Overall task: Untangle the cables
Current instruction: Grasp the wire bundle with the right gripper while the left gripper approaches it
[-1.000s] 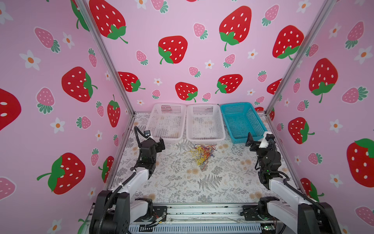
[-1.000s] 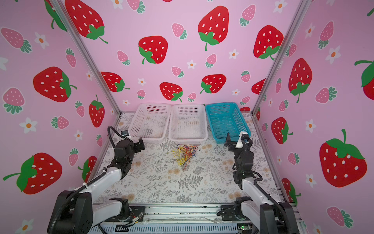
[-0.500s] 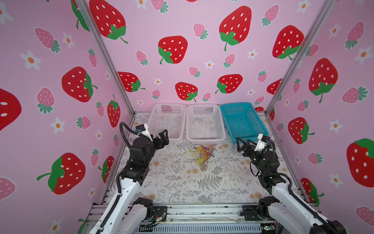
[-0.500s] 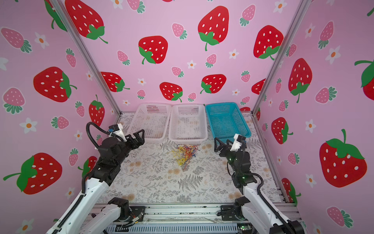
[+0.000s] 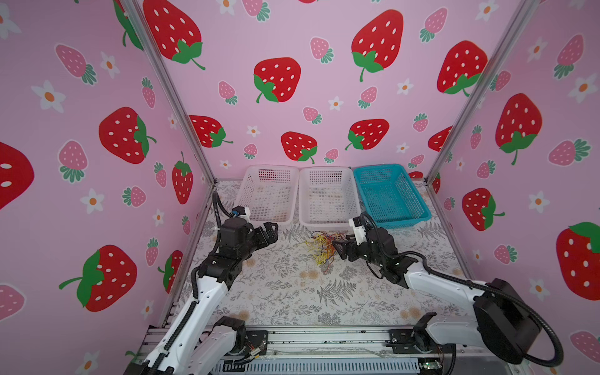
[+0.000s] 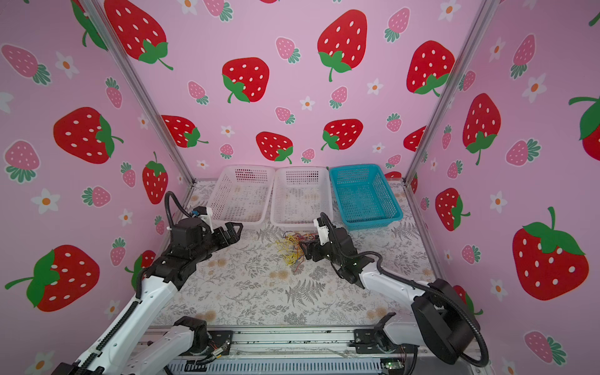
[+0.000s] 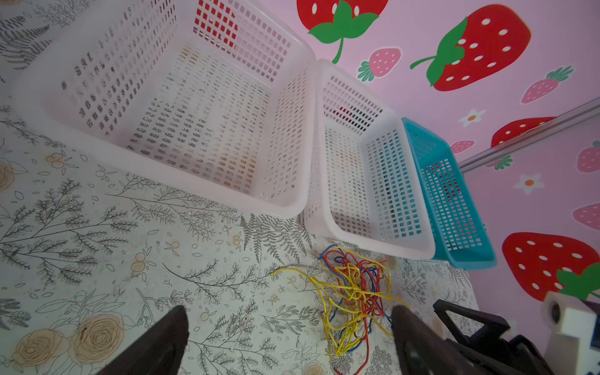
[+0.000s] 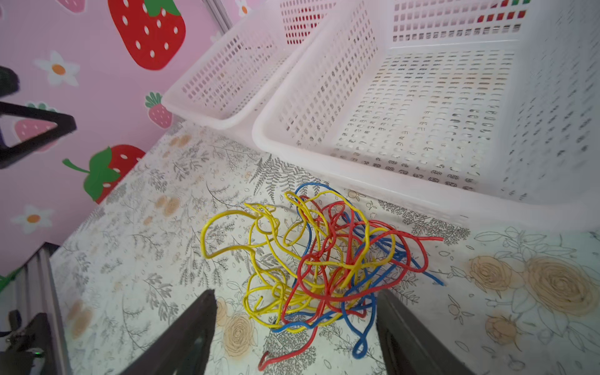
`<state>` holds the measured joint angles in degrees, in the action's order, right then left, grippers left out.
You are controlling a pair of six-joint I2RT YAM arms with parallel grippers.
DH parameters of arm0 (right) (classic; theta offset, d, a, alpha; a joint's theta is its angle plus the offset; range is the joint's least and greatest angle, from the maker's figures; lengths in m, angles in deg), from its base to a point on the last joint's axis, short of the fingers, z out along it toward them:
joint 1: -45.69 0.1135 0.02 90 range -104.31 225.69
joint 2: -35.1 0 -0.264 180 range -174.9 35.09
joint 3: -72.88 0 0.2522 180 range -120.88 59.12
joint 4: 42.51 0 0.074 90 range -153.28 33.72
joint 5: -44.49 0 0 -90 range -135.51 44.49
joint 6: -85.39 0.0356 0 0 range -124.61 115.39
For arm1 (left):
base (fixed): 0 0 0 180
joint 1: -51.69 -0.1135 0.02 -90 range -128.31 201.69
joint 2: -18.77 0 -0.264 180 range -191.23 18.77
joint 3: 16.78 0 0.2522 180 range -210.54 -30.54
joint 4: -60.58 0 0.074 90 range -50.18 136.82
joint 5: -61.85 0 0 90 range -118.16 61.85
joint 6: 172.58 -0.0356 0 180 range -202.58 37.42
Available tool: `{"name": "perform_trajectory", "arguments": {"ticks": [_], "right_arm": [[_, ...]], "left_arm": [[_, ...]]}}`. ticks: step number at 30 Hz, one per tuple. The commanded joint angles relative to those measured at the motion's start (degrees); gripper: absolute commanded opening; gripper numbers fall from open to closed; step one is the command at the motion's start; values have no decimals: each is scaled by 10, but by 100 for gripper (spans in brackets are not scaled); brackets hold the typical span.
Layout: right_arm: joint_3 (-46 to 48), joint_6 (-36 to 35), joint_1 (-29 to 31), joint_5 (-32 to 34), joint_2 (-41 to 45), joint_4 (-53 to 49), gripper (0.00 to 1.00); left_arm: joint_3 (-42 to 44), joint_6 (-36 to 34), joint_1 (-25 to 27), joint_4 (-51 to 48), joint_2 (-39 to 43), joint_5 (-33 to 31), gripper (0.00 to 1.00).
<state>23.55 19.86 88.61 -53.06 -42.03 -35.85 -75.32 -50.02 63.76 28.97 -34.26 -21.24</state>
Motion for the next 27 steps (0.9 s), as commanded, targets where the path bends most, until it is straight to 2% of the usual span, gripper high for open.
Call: {"name": "perform_trajectory", "arguments": {"ticks": [1, 3, 6, 12, 21, 27], "right_arm": [[-31, -41, 1, 14, -44, -26, 75], [-46, -48, 2, 12, -70, -24, 73], [-69, -43, 1, 11, -109, -18, 68], [-100, -32, 1, 4, -173, -5, 64], [-70, -10, 1, -25, -206, 44, 52], [-56, 10, 4, -52, -232, 77, 52]], "left_arm": [[-28, -2, 8, -25, -11, 5, 99], [-30, -7, 14, -25, -19, 30, 99], [-41, -19, 31, -40, -30, 30, 99], [-49, -37, 96, -63, -30, -5, 99], [11, 33, 134, -59, -11, 14, 98], [79, 92, 155, -5, 0, 26, 97]]}}
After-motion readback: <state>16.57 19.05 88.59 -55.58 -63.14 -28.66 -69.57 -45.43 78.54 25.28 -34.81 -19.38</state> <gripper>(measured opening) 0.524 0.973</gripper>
